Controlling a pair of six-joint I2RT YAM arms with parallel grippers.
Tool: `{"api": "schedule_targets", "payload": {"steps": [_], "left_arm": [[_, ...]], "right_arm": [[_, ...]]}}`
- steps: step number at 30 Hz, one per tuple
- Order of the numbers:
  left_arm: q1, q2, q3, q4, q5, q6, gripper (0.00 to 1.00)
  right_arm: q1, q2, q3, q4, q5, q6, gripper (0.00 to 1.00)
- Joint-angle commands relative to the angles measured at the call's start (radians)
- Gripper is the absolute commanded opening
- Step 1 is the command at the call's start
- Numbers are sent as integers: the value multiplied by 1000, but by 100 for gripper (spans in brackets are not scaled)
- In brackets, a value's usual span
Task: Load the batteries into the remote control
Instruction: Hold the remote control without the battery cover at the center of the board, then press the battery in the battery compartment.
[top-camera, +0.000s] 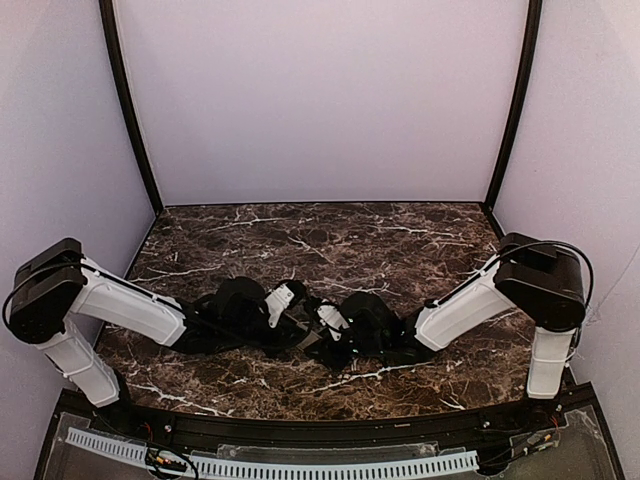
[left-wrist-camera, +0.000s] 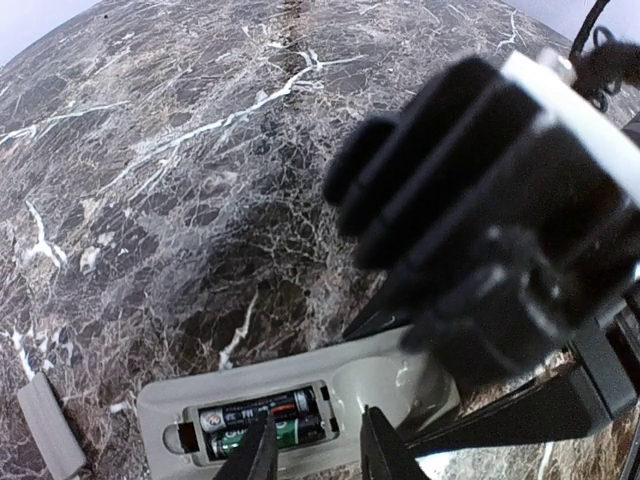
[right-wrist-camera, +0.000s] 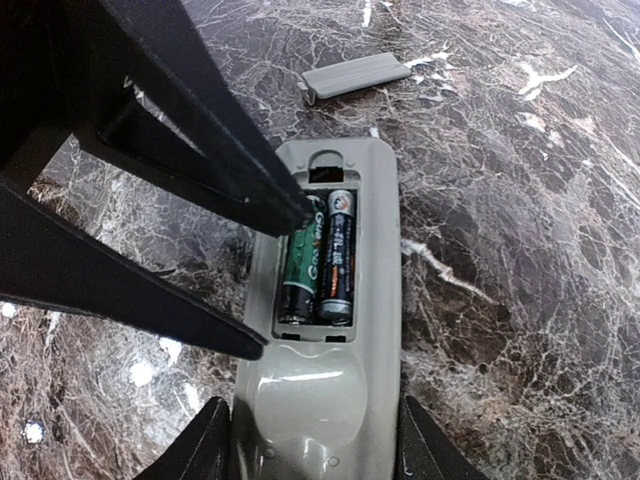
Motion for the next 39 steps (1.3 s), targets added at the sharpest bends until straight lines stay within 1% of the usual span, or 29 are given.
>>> {"api": "schedule_targets", "payload": {"steps": [1, 5, 11, 15, 22, 26, 31, 39], "left_arm": [[-10, 25, 42, -35, -40, 10, 30], [-15, 42, 55, -45, -53, 7, 29], [-22, 65, 70, -59, -62, 13, 26], [-25, 78, 80, -75, -72, 16, 25], [-25, 68, 77, -111, -94, 25, 19], [-26, 59, 68, -131, -96, 36, 19], [-28, 59, 64, -151, -100, 55, 22], [-42, 89, 94, -184, -144, 83, 22]], "right_arm": [[13, 78, -42, -167, -3, -3, 44], [18, 82, -40, -170, 30, 1, 42], [21, 83, -38, -173, 31, 4, 38], [21, 85, -38, -176, 33, 6, 38], [21, 91, -35, -186, 36, 9, 33], [20, 91, -34, -188, 39, 10, 33], [21, 94, -31, -193, 38, 12, 33], [21, 97, -25, -200, 43, 15, 32]]}}
